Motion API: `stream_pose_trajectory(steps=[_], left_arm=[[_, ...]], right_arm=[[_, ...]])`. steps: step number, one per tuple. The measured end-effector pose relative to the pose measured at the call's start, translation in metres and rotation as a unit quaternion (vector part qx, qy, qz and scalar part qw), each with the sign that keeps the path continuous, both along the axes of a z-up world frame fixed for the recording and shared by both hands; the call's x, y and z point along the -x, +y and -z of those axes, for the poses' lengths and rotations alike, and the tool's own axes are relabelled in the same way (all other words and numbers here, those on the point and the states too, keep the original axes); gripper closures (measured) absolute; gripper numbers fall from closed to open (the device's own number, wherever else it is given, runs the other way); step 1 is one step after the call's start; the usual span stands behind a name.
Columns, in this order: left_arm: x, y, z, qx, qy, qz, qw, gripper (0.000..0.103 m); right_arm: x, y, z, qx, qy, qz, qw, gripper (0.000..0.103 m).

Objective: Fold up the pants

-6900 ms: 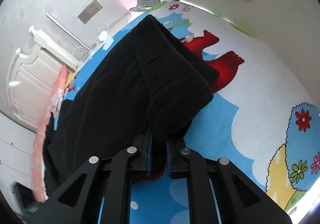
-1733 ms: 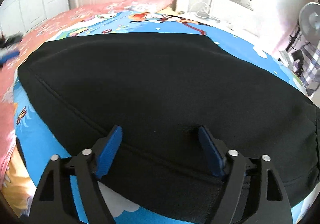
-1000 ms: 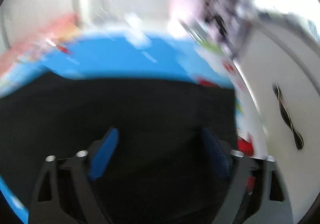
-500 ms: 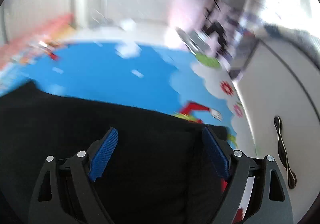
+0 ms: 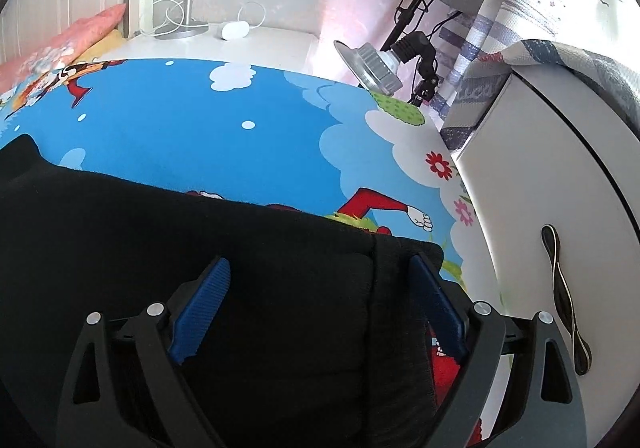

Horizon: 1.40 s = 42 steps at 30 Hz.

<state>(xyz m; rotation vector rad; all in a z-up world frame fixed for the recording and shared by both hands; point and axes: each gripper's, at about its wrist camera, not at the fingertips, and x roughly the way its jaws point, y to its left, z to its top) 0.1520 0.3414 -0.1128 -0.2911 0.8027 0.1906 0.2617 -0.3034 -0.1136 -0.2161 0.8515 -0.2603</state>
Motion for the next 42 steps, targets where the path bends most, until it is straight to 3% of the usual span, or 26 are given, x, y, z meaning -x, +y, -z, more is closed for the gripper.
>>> stream_pose_trajectory(steps=[4,6,8,12,15,17,19,20,21,22,25,27,29,30,32,35,37,40,42], left_arm=[[0.012,0.021,-0.004,0.014,-0.009,-0.028,0.9995,0.067],[0.019,0.032,-0.005,0.012,-0.012,-0.046,0.9988,0.051],[0.026,0.048,-0.004,0.008,-0.006,-0.078,0.9969,0.045],[0.046,0.080,-0.004,0.033,-0.014,-0.118,0.9923,0.045],[0.062,0.090,-0.013,0.006,-0.019,-0.144,0.9894,0.041],[0.077,0.107,-0.017,0.018,-0.027,-0.171,0.9846,0.041],[0.096,0.125,-0.020,0.041,-0.039,-0.203,0.9776,0.041],[0.105,0.133,-0.022,0.051,-0.048,-0.214,0.9744,0.041],[0.115,0.140,-0.022,0.065,-0.056,-0.223,0.9712,0.041],[0.125,0.147,-0.021,0.080,-0.064,-0.228,0.9681,0.041],[0.152,0.167,-0.015,0.135,-0.090,-0.236,0.9580,0.042],[0.160,0.176,-0.009,0.177,-0.105,-0.232,0.9506,0.046],[0.166,0.189,-0.001,0.239,-0.127,-0.236,0.9332,0.048],[0.167,0.195,0.003,0.268,-0.140,-0.234,0.9241,0.048],[0.161,0.203,0.010,0.304,-0.148,-0.226,0.9135,0.048],[0.145,0.215,0.024,0.338,-0.124,-0.228,0.9046,0.049],[0.133,0.220,0.031,0.348,-0.106,-0.218,0.9055,0.049],[0.115,0.230,0.042,0.376,-0.095,-0.204,0.8988,0.049],[0.110,0.237,0.047,0.387,-0.087,-0.211,0.8935,0.059]], right_arm=[[0.000,0.000,0.000,0.000,-0.001,0.000,1.000,0.017],[0.000,0.000,0.000,0.002,-0.001,0.001,1.000,0.016],[0.000,0.001,0.000,0.005,-0.002,0.001,1.000,0.016],[0.000,0.001,0.000,0.006,-0.002,0.001,1.000,0.016],[0.001,-0.001,-0.001,-0.002,-0.005,0.004,1.000,0.015],[0.004,-0.006,-0.005,-0.012,-0.017,0.019,1.000,0.015],[0.010,-0.001,-0.013,0.019,-0.036,0.062,0.997,0.013],[0.013,0.015,-0.022,0.060,-0.054,0.084,0.993,0.013],[0.017,0.036,-0.032,0.082,-0.078,0.078,0.991,0.013],[0.020,0.054,-0.041,0.076,-0.094,0.051,0.991,0.013],[0.023,0.136,-0.067,-0.021,-0.113,-0.094,0.989,0.013],[0.017,0.194,-0.070,-0.106,-0.090,-0.192,0.971,0.013],[0.009,0.251,-0.057,-0.173,-0.040,-0.269,0.947,0.014],[0.007,0.277,-0.048,-0.178,-0.019,-0.292,0.940,0.014],[0.002,0.329,-0.024,-0.167,0.033,-0.336,0.926,0.015],[-0.009,0.376,0.001,-0.151,0.078,-0.359,0.918,0.015],[-0.017,0.391,0.012,-0.138,0.086,-0.352,0.922,0.015],[-0.030,0.391,0.028,-0.130,0.089,-0.349,0.924,0.014],[-0.027,0.391,0.029,-0.125,0.084,-0.352,0.924,0.014]])
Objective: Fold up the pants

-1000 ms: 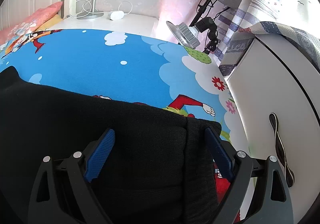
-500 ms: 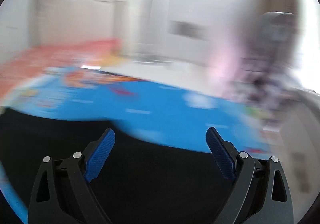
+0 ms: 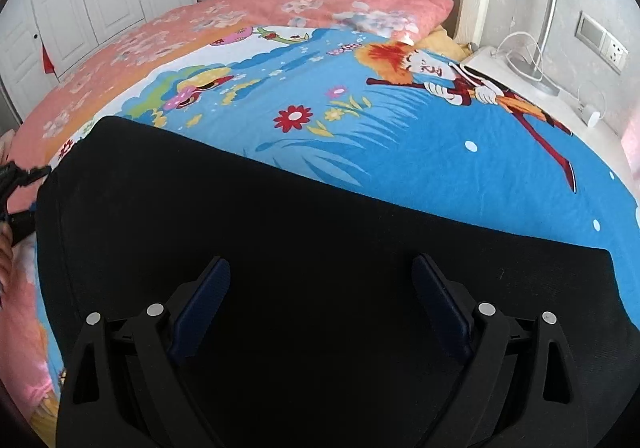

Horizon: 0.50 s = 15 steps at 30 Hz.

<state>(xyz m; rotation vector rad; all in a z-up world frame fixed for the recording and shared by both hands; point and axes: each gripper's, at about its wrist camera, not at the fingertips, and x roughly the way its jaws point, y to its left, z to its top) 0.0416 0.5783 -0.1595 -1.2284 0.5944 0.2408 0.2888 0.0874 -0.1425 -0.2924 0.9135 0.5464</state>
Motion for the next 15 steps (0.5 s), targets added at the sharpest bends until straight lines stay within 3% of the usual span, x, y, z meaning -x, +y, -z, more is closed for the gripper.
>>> stream_pose_trajectory(steps=[4,5,6,9,15], left_arm=[[-0.014,0.011,0.004,0.012,-0.008,0.017,0.9998,0.062],[-0.017,0.014,0.004,0.001,0.003,0.015,0.9999,0.071],[-0.016,0.020,0.005,-0.007,0.012,0.015,0.9998,0.086],[-0.020,0.027,0.009,0.001,0.006,0.020,0.9998,0.091],[-0.019,0.021,-0.005,-0.030,0.004,0.013,0.9995,0.092]], right_arm=[[0.007,0.007,0.002,0.015,-0.009,0.002,1.000,0.013],[0.008,0.009,0.003,0.021,-0.013,0.002,1.000,0.013],[0.008,0.010,0.003,0.024,-0.014,0.002,1.000,0.013],[0.007,0.008,0.003,0.020,-0.011,0.002,1.000,0.013],[0.008,0.009,0.004,0.022,-0.011,0.002,1.000,0.012]])
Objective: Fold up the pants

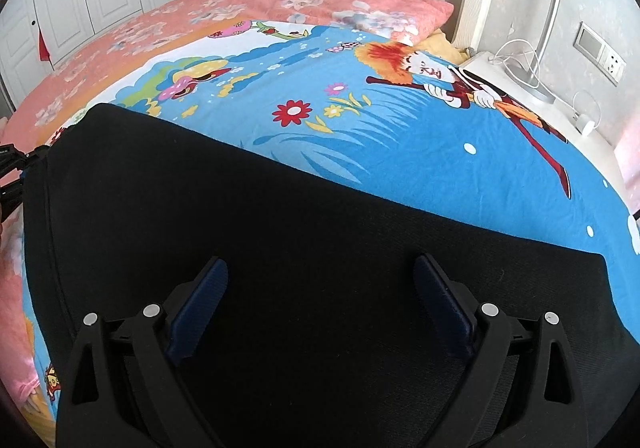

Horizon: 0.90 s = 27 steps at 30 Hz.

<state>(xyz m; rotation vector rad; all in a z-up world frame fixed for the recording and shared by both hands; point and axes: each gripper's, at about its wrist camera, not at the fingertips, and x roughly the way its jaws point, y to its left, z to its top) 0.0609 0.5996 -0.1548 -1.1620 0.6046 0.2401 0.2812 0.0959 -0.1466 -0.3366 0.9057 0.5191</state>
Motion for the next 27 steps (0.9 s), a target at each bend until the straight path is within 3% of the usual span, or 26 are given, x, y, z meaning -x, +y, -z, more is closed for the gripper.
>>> stream_pose_trajectory(steps=[3,5,6,9,11,13,19,22,25,26,27], left_arm=[[0.001,-0.001,0.001,0.005,0.000,-0.002,1.0000,0.092],[0.002,0.000,0.003,0.011,-0.001,-0.003,0.9999,0.092],[0.002,0.001,0.003,0.012,0.000,-0.002,0.9999,0.092],[0.003,0.001,0.003,0.010,0.003,0.002,0.9999,0.092],[0.005,0.000,0.001,0.009,0.002,0.001,1.0000,0.092],[0.005,-0.001,-0.001,0.009,0.002,-0.001,1.0000,0.092],[0.004,-0.004,-0.017,-0.005,0.000,0.000,1.0000,0.092],[0.000,-0.007,-0.029,-0.026,0.004,0.005,0.9997,0.092],[-0.001,-0.007,-0.028,-0.020,0.009,0.001,0.9998,0.092],[0.000,-0.005,-0.025,-0.014,0.013,-0.003,0.9998,0.090],[0.003,-0.004,-0.022,-0.013,0.024,-0.017,0.9995,0.074]], right_arm=[[0.002,-0.001,-0.004,-0.004,-0.004,0.003,1.000,0.013],[0.010,-0.009,-0.024,-0.052,-0.007,0.005,0.999,0.013],[0.014,-0.009,-0.032,-0.051,-0.020,0.008,0.998,0.013],[0.012,0.003,-0.029,0.033,-0.056,0.031,0.997,0.014],[-0.002,0.008,-0.008,0.069,-0.024,0.037,0.997,0.019],[-0.005,0.006,-0.003,0.058,-0.025,0.043,0.997,0.014],[-0.010,-0.005,-0.010,0.026,-0.006,0.050,0.998,0.014],[-0.001,-0.010,-0.018,0.010,-0.012,0.060,0.998,0.014],[0.011,-0.013,-0.025,-0.007,-0.017,0.065,0.998,0.014],[0.015,-0.013,-0.027,-0.013,-0.016,0.067,0.998,0.014],[0.019,-0.012,-0.028,-0.016,-0.016,0.067,0.997,0.014]])
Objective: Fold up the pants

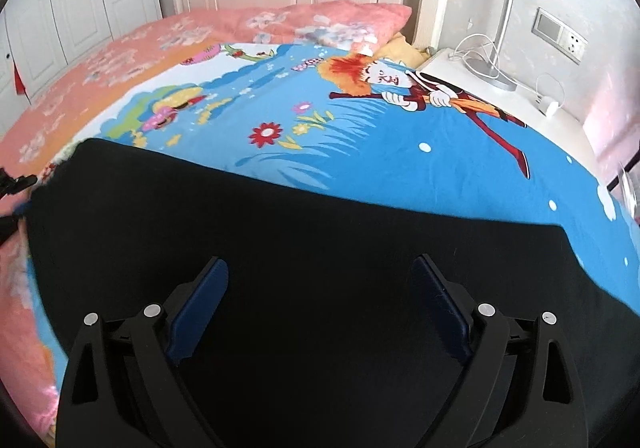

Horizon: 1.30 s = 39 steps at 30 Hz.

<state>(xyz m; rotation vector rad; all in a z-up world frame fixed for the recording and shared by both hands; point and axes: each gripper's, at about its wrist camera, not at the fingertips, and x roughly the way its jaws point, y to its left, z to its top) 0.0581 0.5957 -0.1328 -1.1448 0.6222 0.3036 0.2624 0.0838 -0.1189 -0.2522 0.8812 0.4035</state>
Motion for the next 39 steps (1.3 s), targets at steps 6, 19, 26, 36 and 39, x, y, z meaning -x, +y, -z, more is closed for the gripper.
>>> stream_pose_trajectory(steps=[6,19,26,36,39], left_arm=[[0.013,-0.031,-0.051,-0.193,0.060,-0.044,0.9784,0.051],[-0.166,-0.188,-0.022,-0.419,0.109,0.347,0.8322,0.073],[-0.185,-0.102,-0.014,-0.409,0.154,0.256,0.8622,0.090],[-0.063,-0.058,-0.080,-0.428,0.102,0.023,0.8975,0.073],[-0.034,-0.063,-0.066,-0.384,0.047,0.072,0.9195,0.085]], right_arm=[[0.024,0.012,-0.001,-0.009,0.006,-0.010,1.000,0.014],[0.036,0.018,0.030,0.010,0.032,-0.034,0.999,0.010],[0.033,0.019,0.030,0.000,0.049,-0.026,0.998,0.004],[0.028,0.046,0.001,-0.061,0.061,-0.074,0.993,0.005],[0.031,0.102,-0.014,-0.022,0.021,-0.144,0.989,0.006]])
